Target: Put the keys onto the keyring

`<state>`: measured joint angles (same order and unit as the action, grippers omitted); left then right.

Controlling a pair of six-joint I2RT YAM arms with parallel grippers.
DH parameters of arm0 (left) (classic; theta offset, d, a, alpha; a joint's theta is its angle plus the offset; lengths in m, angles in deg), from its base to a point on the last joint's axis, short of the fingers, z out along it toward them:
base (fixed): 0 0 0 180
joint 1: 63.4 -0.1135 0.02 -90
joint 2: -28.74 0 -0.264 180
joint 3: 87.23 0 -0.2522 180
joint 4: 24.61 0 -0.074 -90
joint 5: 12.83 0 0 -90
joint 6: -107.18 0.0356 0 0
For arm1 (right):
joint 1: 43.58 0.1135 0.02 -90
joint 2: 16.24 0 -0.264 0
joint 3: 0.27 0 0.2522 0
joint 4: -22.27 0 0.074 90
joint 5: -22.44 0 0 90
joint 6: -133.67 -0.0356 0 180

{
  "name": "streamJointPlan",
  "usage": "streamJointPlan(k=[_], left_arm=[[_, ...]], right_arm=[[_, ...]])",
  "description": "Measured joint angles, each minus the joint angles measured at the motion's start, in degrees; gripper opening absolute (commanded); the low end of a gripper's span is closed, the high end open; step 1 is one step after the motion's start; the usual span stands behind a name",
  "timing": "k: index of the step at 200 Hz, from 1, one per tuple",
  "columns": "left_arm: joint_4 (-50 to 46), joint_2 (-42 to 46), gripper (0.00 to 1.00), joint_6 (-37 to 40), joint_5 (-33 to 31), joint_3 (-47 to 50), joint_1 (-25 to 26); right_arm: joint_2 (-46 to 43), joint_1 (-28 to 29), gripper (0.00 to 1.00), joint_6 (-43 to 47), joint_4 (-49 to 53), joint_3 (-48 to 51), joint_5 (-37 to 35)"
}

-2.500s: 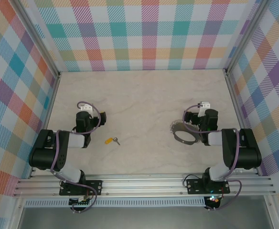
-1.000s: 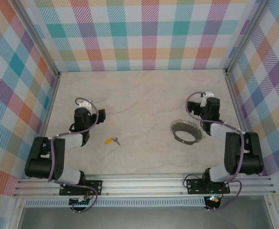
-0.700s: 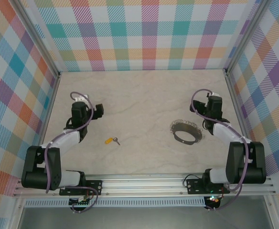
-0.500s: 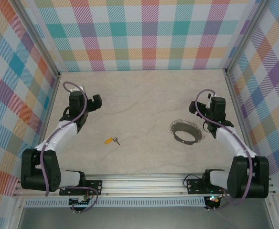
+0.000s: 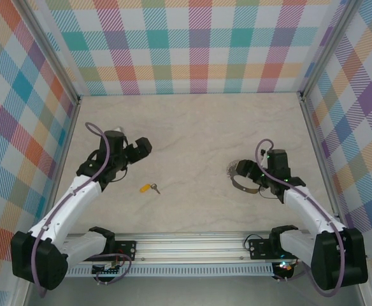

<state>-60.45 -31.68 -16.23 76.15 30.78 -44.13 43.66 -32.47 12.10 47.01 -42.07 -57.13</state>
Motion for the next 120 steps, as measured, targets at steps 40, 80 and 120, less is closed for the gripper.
streamJointPlan(k=[40, 80, 120], left_arm=[[-1.9, 1.3, 0.99, -1.8, 0.5, 0.6, 4.1], [-3.6, 1.2, 0.99, -1.7, 0.5, 0.5, 5.0], [-5.0, 1.3, 0.99, -1.7, 0.3, 0.2, 5.1]], right_arm=[[3.1, 5.2, 0.80, -2.3, 0.2, 0.0, -1.4], [8.2, 6.2, 0.80, -2.7, -1.0, -0.3, -2.1], [14.7, 6.6, 0.79, -2.3, -2.3, -3.3, -2.0]])
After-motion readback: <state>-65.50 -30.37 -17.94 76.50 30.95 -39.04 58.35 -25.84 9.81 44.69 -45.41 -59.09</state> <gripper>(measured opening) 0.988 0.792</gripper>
